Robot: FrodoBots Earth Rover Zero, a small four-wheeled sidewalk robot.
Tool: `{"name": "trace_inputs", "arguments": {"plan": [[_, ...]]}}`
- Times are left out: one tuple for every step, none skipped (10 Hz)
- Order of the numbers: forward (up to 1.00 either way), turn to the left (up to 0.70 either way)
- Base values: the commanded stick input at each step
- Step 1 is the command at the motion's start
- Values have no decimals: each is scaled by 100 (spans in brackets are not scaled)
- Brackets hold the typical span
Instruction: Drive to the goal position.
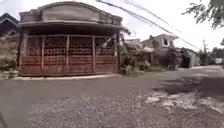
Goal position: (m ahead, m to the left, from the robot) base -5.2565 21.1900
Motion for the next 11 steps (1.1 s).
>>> {"name": "trace_inputs", "arguments": {"plan": [[70,0],[70,0],[70,0],[70,0],[70,0],[70,0],[70,0],[70,0],[70,0],[70,0],[70,0]]}}
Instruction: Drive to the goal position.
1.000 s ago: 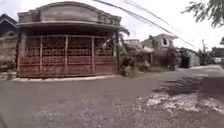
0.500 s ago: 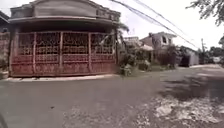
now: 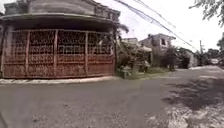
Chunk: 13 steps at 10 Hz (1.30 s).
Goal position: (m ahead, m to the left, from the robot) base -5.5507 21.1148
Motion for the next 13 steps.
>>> {"name": "trace_inputs", "arguments": {"plan": [[70,0],[70,0],[70,0],[70,0],[70,0],[70,0],[70,0],[70,0],[70,2],[70,2],[70,3],[70,11],[70,30]]}}
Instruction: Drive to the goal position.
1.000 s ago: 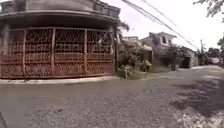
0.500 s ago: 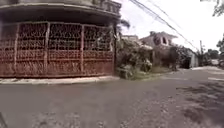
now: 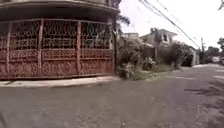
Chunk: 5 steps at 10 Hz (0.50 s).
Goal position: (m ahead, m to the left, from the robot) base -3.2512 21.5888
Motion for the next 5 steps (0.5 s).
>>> {"name": "trace_inputs", "arguments": {"plan": [[70,35],[70,35],[70,35],[70,35],[70,35]]}}
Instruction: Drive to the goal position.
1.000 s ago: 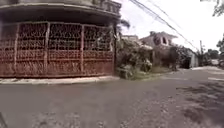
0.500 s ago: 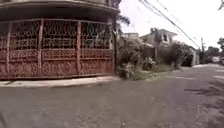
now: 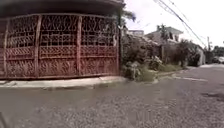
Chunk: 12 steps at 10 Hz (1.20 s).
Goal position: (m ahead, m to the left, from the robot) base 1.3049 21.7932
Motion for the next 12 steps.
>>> {"name": "trace_inputs", "arguments": {"plan": [[70,35],[70,35],[70,35],[70,35],[70,35],[70,35],[70,35],[70,35],[70,35],[70,35],[70,35],[70,35]]}}
